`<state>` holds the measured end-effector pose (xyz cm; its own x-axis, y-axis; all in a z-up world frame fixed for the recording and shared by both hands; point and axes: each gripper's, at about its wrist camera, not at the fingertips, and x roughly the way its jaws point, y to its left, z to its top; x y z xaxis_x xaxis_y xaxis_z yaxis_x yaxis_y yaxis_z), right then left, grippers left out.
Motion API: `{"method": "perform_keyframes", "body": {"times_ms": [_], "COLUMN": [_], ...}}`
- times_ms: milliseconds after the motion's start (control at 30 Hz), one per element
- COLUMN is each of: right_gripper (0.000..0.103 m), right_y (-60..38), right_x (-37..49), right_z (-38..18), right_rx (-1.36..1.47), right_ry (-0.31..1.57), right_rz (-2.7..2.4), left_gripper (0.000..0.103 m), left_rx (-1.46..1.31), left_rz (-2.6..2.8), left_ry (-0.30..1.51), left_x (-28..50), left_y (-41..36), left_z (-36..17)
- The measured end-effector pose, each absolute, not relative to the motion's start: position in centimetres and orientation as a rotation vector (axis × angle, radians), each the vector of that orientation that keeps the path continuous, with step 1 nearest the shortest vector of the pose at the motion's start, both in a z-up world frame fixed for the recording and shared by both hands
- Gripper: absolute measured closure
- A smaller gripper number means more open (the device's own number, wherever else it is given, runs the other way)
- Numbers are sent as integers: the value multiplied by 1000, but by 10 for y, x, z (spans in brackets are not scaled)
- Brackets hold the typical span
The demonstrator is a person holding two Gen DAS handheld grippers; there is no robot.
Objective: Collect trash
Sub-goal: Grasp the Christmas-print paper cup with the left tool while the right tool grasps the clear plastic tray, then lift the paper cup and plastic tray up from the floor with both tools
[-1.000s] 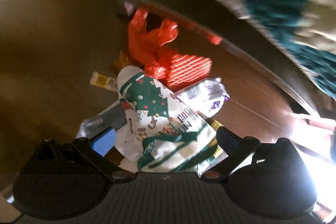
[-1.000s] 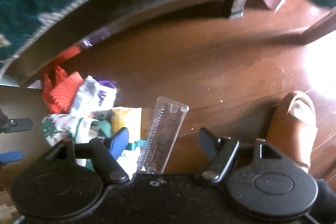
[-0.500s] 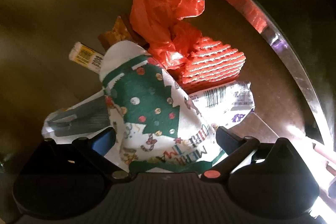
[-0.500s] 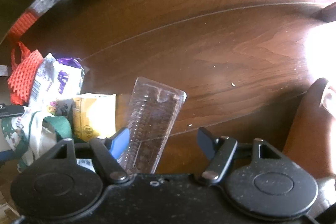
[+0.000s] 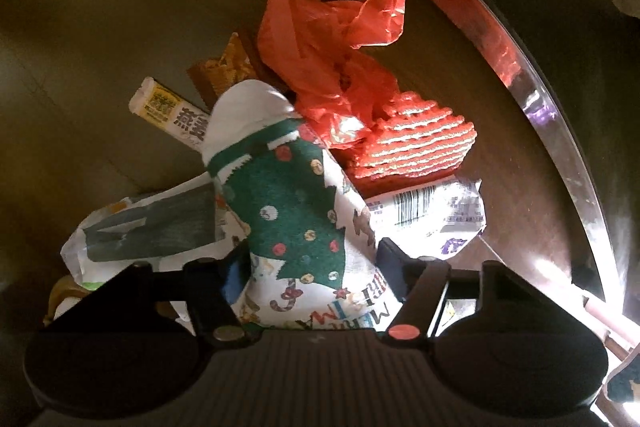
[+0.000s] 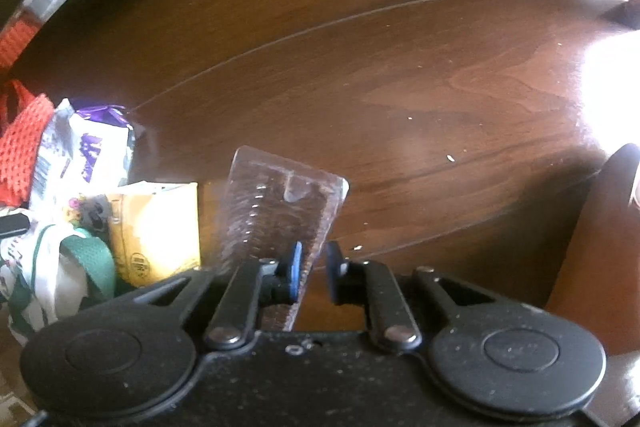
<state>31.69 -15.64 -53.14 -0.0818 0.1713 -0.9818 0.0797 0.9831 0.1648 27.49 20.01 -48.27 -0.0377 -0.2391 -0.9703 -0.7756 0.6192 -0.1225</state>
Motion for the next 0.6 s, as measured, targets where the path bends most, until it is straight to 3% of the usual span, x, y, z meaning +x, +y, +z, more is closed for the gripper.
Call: {"method": "perform_keyframes", "body": {"times_ms": [67,333,600], "right_gripper": [100,103,103], "right_y": [-156,-142,-140], "right_x": [318,309,300], "right_z": [-528,-493,-417], "right_rx": [171,69,-59], "right_ry": [1658,1585,1444], "right_rz": [87,109,127], "left_gripper": [49,82,91], "left_rx": [-866,-789,-686], "left_rz": [540,528,463], "left_ry": [1593,1620,1592], "left_x": [273,264,250], "left_y": [205,213,216], "left_z": [-480,-451,-385]}}
